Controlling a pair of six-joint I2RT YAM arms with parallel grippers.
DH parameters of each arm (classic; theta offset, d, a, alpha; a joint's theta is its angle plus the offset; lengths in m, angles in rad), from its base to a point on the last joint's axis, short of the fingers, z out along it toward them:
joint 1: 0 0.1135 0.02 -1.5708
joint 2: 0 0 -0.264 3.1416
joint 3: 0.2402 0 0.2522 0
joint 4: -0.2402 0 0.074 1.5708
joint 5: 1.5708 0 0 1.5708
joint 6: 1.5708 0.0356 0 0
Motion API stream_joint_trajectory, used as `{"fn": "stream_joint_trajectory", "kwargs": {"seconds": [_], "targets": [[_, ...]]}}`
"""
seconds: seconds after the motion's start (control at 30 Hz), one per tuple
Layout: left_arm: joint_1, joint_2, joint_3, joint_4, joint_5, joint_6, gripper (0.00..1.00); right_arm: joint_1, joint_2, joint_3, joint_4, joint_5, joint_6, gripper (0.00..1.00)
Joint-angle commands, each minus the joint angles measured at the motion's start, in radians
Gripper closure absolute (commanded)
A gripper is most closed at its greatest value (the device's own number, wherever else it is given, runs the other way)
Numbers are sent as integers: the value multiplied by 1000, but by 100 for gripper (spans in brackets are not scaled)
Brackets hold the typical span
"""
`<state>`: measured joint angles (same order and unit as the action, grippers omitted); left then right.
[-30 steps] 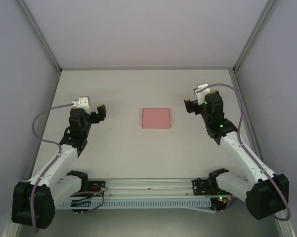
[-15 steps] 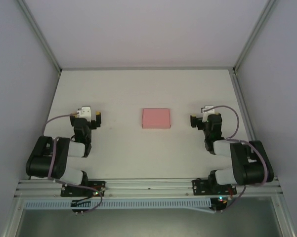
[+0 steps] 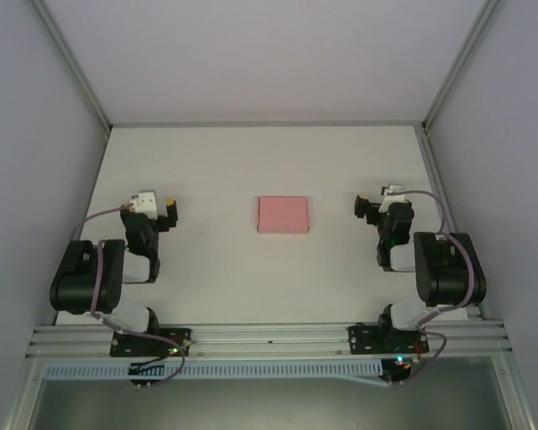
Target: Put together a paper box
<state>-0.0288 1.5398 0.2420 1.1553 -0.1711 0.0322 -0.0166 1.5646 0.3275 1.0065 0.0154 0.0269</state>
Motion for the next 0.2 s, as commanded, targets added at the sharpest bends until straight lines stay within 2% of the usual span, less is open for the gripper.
{"fn": "stream_joint_trajectory", "kwargs": {"seconds": [0.0,0.17], "targets": [[0,2,15,43,14,-12,0,7,-8,11,-6,5,11,0],[0,2,15,44,14,-12,0,7,-3,7,13,10,11,0]]}}
